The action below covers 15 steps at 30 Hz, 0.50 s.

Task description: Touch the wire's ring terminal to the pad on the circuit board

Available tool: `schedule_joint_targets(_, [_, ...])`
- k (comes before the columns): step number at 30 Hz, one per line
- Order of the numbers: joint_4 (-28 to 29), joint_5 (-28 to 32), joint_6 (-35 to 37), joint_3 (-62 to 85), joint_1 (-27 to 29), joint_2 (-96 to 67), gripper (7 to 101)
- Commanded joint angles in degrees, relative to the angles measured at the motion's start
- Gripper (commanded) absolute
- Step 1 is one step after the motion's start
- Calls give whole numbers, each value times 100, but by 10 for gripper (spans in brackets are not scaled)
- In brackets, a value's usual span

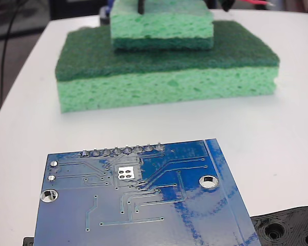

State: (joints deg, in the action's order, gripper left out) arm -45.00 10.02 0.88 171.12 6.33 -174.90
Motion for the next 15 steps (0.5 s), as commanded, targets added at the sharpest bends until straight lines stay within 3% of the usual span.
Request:
schedule_joint_targets(1, [35, -97, -44, 44, 18, -9, 1003])
schedule_joint_targets(15, [53, -308, -176, 44, 18, -9, 1003])
